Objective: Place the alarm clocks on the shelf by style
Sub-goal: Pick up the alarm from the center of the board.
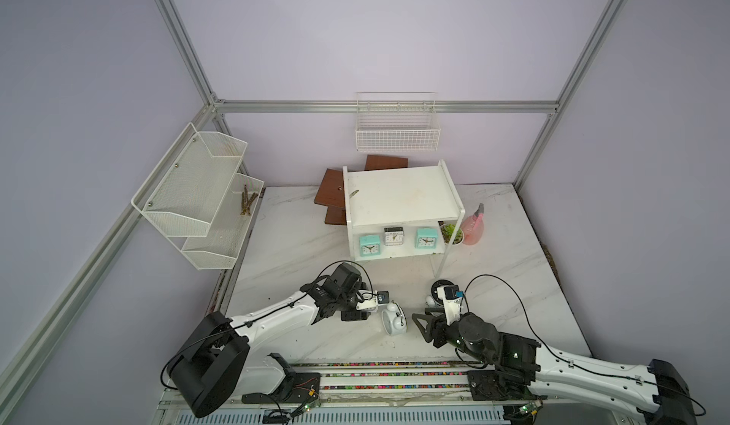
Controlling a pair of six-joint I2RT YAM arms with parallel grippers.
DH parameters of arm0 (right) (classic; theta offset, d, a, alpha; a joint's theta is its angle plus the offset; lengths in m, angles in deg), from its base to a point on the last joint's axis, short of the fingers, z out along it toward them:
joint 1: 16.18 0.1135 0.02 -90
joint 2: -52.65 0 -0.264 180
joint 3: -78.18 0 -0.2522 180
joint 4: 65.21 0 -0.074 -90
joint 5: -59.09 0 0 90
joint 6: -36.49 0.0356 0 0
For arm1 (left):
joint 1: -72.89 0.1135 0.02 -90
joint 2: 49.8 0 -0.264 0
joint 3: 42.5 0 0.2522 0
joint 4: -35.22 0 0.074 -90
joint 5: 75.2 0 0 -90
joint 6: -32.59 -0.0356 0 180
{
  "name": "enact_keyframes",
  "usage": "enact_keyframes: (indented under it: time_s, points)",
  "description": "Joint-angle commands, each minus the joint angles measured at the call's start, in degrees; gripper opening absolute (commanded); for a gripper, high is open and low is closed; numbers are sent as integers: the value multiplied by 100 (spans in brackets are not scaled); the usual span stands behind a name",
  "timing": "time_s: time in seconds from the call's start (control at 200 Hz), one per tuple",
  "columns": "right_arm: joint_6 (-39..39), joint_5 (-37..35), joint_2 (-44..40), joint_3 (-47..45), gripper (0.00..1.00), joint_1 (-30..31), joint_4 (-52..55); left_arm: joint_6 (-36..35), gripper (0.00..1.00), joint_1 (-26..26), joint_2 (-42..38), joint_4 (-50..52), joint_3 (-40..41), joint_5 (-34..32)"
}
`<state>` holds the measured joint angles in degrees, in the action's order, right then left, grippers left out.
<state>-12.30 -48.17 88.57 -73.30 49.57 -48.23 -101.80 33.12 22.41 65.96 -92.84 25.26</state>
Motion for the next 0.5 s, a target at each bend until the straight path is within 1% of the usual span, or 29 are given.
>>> enact_keyframes:
  time_s: [0.0, 0.075, 0.235, 0.385, 0.445, 0.45, 0.46, 0.495]
  points:
    - [224, -17, -97, 461, 59, 39, 245, 286, 55, 4, -526, -238, -25, 131]
    - [277, 172, -6, 725, 59, 41, 250, 348, 56, 4, -874, -229, -42, 284]
    - [431, 627, 516, 1285, 60, 34, 143, 451, 58, 4, -1588, -225, -51, 791]
    - [603, 952, 990, 1685, 64, 34, -94, 457, 58, 0, -2165, -236, 60, 1390]
    - [643, 1066, 1183, 1786, 64, 27, -180, 456, 58, 0, -2330, -250, 110, 1540]
    - [643, 1071, 1199, 1794, 67, 26, -181, 452, 58, -2, -2341, -253, 109, 1543]
    - [649, 1092, 1231, 1813, 69, 23, -175, 455, 59, -4, -2362, -248, 112, 1561]
    - [669, 1159, 1364, 1857, 71, 32, -332, 464, 59, -7, -2442, -252, 130, 1601]
